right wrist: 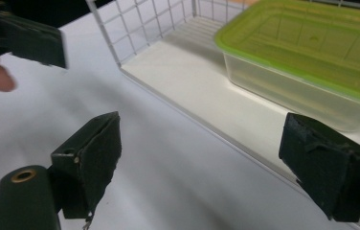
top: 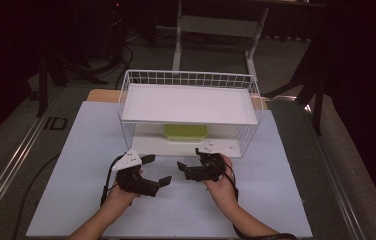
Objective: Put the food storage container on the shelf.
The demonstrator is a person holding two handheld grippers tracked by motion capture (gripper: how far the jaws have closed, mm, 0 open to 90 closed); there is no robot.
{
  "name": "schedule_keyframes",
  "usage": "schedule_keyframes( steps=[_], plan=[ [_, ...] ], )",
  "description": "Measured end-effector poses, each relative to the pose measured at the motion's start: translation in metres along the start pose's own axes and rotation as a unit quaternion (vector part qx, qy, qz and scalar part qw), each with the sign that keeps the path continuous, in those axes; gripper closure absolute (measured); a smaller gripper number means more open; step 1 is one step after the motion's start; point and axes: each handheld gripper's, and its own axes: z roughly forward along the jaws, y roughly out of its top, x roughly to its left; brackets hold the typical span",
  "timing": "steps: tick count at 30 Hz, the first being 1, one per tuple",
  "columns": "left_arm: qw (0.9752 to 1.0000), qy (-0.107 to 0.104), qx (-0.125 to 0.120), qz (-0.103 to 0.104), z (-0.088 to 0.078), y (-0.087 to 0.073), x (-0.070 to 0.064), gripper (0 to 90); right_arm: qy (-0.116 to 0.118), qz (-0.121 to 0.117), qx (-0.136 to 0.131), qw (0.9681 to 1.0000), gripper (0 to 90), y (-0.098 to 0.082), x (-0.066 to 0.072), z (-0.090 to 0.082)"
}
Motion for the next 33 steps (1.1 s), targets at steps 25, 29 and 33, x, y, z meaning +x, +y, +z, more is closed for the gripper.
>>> schedule_keyframes(
  steps=[25,29,33],
  plan=[
    [0.9990,-0.018,0.019,0.037,-0.026,0.002,-0.004,1.7,0.026,-0.008,-0.017,0.9995,14.5,-0.012,-0.005,-0.048],
    [0.9989,-0.013,0.025,0.037,-0.036,-0.002,-0.003,1.7,0.025,-0.010,-0.016,0.9995,14.5,-0.017,-0.009,-0.057],
    [0.9989,-0.007,0.028,0.037,-0.046,-0.005,-0.004,1.7,0.025,-0.004,-0.009,0.9997,14.9,-0.024,-0.013,-0.067]
  ],
)
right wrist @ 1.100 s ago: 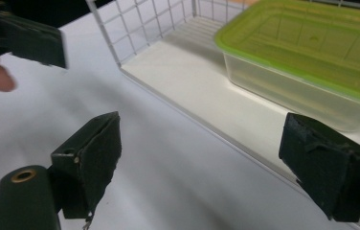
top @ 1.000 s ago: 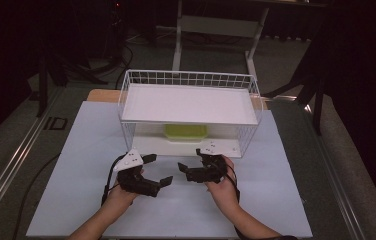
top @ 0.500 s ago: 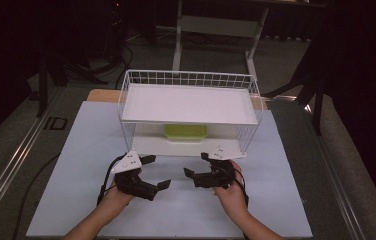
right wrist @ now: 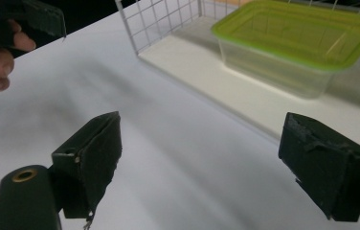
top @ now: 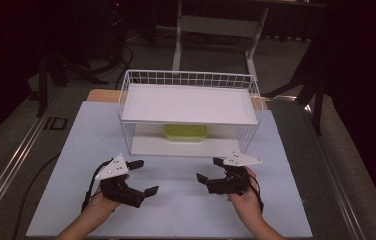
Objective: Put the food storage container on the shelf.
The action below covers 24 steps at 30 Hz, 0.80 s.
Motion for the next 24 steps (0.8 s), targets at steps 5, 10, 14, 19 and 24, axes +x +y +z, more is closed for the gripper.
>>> schedule_keyframes(
  steps=[5,10,14,19,24],
  plan=[
    [0.9999,0.008,0.004,-0.007,-0.012,-0.007,0.000,1.7,-0.013,0.005,-0.008,0.9999,14.9,-0.009,-0.004,-0.014],
    [0.9998,0.015,0.011,-0.007,-0.020,-0.014,0.001,1.7,-0.017,0.008,-0.007,0.9998,14.9,-0.014,-0.006,-0.021],
    [0.9995,0.027,0.013,-0.014,-0.030,-0.025,0.002,1.7,-0.022,0.007,-0.007,0.9997,14.9,-0.017,-0.007,-0.029],
    [0.9990,0.039,0.011,-0.017,-0.036,-0.032,0.003,1.7,-0.031,0.006,0.000,0.9995,15.0,-0.026,-0.006,-0.035],
    [0.9988,0.044,0.013,-0.014,-0.038,-0.039,0.002,1.7,-0.025,0.008,0.006,0.9996,14.9,-0.034,-0.008,-0.039]
  ],
)
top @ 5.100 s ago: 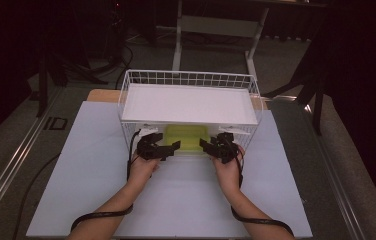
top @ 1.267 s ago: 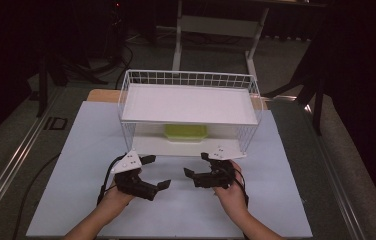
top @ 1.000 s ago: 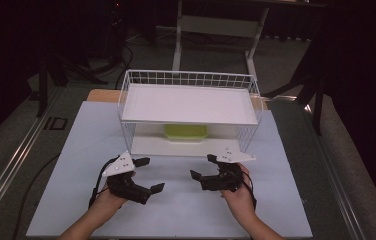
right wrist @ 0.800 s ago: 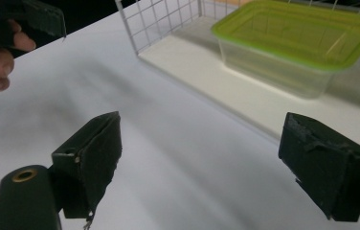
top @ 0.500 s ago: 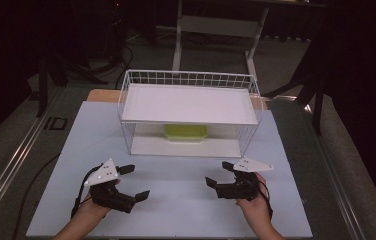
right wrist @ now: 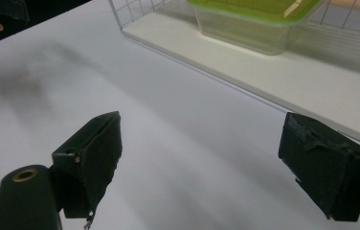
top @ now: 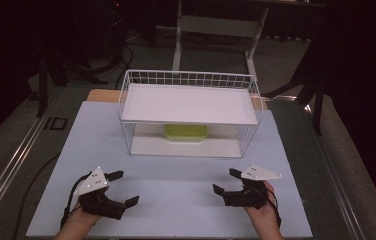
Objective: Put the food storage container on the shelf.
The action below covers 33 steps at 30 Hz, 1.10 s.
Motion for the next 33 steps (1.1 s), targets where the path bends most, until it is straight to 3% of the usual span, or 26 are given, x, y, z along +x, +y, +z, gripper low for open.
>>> schedule_keyframes(
  steps=[6,17,25,33],
  plan=[
    [0.9999,0.004,-0.006,-0.009,-0.002,-0.005,0.003,1.7,-0.001,-0.019,0.003,0.9998,14.9,-0.004,-0.003,-0.007],
    [0.9998,0.005,-0.011,-0.016,-0.002,-0.011,0.004,1.7,0.010,-0.012,-0.022,0.9996,14.9,-0.016,-0.018,-0.013],
    [0.9998,0.013,-0.009,-0.007,-0.001,-0.015,0.005,1.7,0.013,-0.029,-0.003,0.9995,14.9,-0.022,-0.023,-0.011],
    [0.9997,0.018,-0.016,-0.011,-0.002,-0.015,0.008,1.7,0.017,-0.027,0.005,0.9995,14.9,-0.023,-0.025,-0.008]
  ],
)
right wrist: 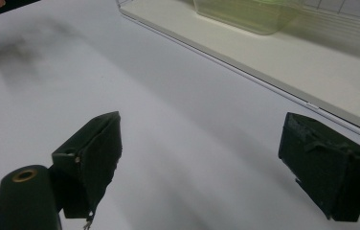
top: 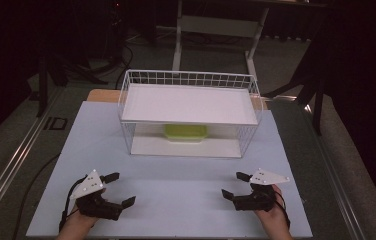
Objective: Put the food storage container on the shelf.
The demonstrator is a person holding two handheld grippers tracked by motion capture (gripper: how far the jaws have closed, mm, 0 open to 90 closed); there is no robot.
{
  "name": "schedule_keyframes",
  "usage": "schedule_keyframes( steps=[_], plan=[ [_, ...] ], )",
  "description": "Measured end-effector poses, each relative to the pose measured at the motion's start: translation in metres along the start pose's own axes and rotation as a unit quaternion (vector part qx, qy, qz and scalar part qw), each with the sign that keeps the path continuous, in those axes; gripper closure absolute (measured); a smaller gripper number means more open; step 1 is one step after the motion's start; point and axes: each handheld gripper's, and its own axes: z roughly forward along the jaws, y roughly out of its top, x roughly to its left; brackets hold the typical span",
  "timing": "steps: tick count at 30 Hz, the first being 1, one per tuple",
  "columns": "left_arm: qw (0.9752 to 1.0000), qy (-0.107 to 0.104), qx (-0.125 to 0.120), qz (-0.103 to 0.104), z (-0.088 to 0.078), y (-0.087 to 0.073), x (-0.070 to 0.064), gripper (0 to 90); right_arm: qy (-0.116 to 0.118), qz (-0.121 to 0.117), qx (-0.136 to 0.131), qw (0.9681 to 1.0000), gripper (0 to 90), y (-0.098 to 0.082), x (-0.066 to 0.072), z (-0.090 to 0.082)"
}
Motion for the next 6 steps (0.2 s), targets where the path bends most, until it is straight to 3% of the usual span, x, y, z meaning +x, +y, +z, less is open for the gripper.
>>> schedule_keyframes(
  steps=[6],
  plan=[
    [1.0000,0.001,0.002,-0.003,0.0006,-0.0016,0.0020,1.8,-0.006,0.002,-0.003,1.0000,14.9,0.0004,-0.0019,-0.0006]
  ],
)
